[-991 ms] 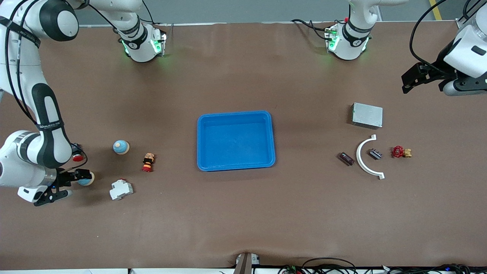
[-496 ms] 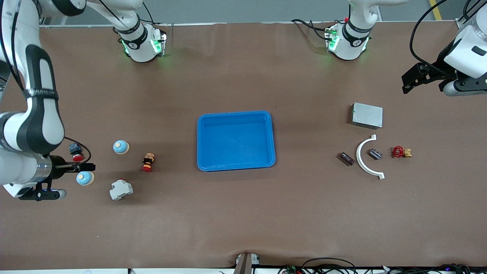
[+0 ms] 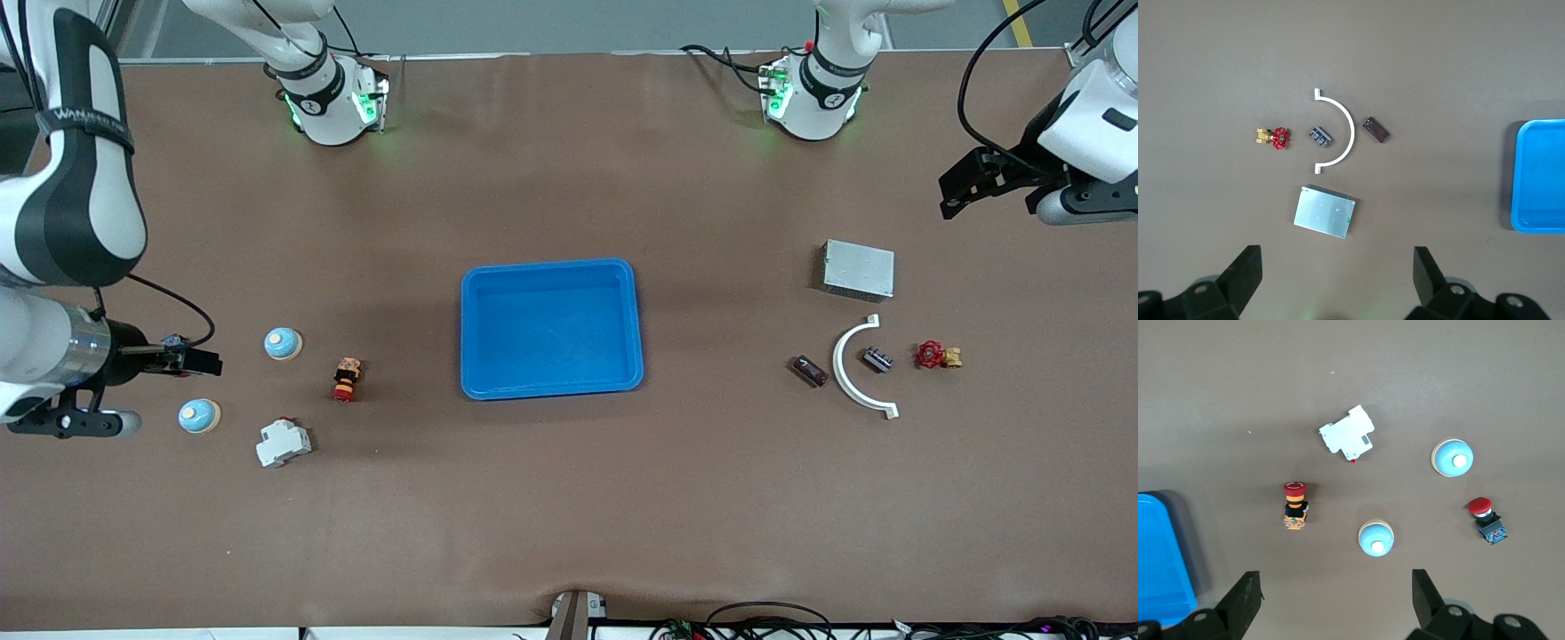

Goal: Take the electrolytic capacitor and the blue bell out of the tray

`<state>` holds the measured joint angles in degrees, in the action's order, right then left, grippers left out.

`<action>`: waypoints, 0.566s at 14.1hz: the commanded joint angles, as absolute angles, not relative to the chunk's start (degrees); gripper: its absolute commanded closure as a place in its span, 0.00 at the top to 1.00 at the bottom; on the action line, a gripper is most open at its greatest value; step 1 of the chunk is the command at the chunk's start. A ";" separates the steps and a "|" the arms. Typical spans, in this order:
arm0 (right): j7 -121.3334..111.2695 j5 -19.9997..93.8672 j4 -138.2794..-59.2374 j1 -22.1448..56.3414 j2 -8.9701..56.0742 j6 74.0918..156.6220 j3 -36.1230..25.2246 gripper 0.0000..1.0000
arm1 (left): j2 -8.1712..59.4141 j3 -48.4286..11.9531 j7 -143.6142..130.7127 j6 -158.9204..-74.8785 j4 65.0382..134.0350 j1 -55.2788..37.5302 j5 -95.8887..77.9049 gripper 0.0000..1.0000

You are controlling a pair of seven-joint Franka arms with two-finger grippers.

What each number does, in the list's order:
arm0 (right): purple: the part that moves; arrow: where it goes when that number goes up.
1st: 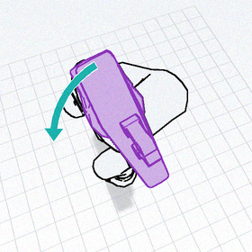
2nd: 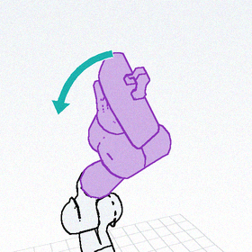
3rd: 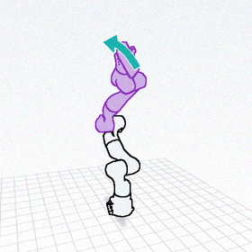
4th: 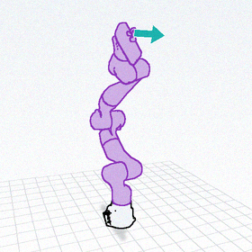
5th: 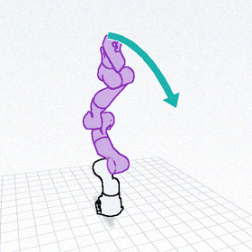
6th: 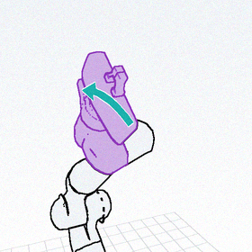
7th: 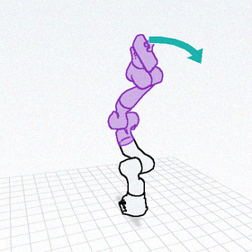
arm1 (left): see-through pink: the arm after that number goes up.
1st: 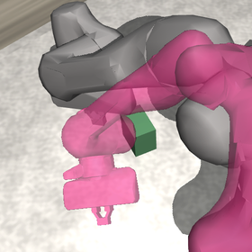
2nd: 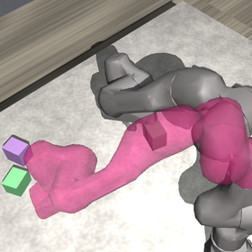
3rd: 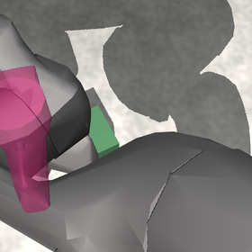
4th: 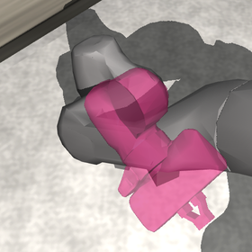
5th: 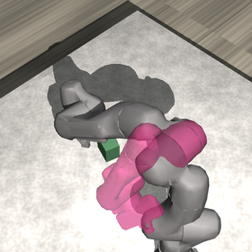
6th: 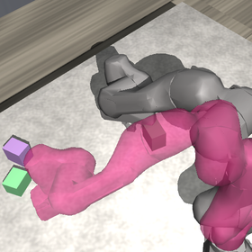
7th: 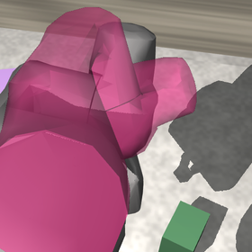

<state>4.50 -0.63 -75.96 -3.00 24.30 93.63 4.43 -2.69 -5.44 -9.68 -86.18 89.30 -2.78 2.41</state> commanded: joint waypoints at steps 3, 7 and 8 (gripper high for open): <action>7.12 1.49 -85.95 -1.76 12.41 95.71 4.13 1.00 | -2.81 -5.27 -9.32 -85.08 88.24 -2.46 3.52 1.00; 10.44 1.49 -85.52 -1.93 8.88 94.14 4.04 1.00 | -3.08 -5.19 -9.40 -84.82 88.33 -2.29 3.52 1.00; 11.07 1.49 -85.26 -2.02 8.62 93.09 3.87 1.00 | -3.08 -5.27 -9.49 -84.29 88.24 -2.37 3.52 1.00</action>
<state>8.80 0.86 -83.30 -2.09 10.87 93.65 4.43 -2.72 -5.03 -9.68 -85.99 88.95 -2.48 2.41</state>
